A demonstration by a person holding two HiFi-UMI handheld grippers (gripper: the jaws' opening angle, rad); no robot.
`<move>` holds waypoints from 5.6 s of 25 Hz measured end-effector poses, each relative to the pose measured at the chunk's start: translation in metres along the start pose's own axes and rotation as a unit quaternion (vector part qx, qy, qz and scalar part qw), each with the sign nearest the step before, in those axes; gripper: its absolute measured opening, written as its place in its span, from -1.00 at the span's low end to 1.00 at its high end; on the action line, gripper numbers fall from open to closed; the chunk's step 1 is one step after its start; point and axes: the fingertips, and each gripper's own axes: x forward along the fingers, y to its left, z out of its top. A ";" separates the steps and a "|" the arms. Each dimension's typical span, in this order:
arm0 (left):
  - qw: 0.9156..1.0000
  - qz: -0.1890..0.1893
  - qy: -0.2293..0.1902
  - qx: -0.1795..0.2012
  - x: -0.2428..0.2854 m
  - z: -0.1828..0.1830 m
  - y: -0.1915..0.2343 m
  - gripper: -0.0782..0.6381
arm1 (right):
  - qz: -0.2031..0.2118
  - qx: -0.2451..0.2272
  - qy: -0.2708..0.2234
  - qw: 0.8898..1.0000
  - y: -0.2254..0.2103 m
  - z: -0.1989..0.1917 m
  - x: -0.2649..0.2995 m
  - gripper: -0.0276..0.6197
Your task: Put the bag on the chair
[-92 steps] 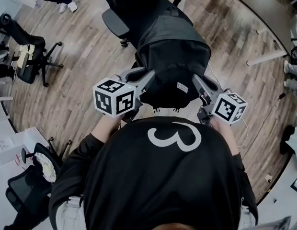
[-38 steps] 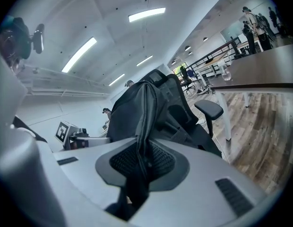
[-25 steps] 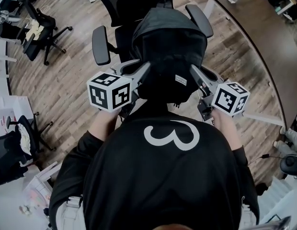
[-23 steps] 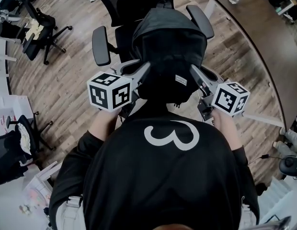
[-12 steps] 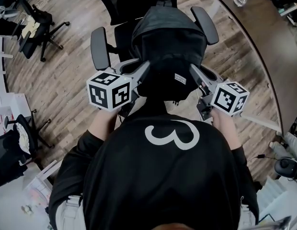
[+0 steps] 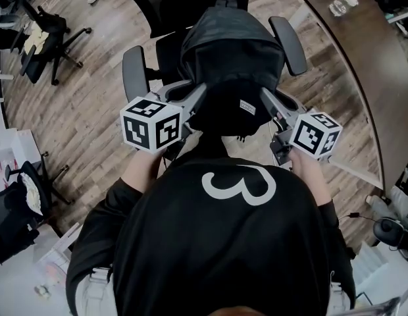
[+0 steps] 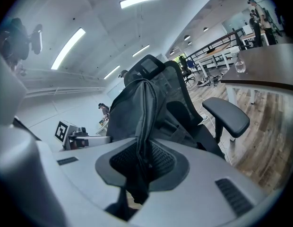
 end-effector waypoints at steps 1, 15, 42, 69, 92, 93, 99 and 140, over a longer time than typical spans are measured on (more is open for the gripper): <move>1.000 0.000 0.001 -0.001 0.003 0.003 0.004 -0.58 | 0.000 0.001 0.001 1.000 -0.002 0.003 0.005 -0.70; 1.000 0.002 0.025 -0.011 0.050 0.040 0.054 -0.58 | -0.004 0.016 0.022 1.000 -0.041 0.043 0.064 -0.70; 0.998 0.030 0.033 -0.052 0.075 0.075 0.153 -0.58 | -0.003 0.017 0.070 0.997 -0.063 0.075 0.175 -0.70; 0.996 0.041 0.057 -0.056 0.114 0.035 0.192 -0.58 | -0.035 0.007 0.115 0.993 -0.109 0.039 0.213 -0.70; 0.997 0.021 0.026 -0.076 0.134 0.022 0.210 -0.58 | -0.042 0.028 0.102 0.994 -0.130 0.025 0.232 -0.69; 0.996 0.020 0.024 -0.079 0.134 0.022 0.210 -0.58 | -0.043 0.028 0.100 0.994 -0.131 0.025 0.232 -0.69; 0.996 0.023 0.031 -0.087 0.135 0.019 0.211 -0.58 | -0.047 0.028 0.096 0.994 -0.133 0.021 0.231 -0.68; 0.996 0.039 -0.039 -0.069 0.039 0.010 0.101 -0.27 | 0.091 -0.071 0.001 0.993 -0.029 0.058 0.101 -0.18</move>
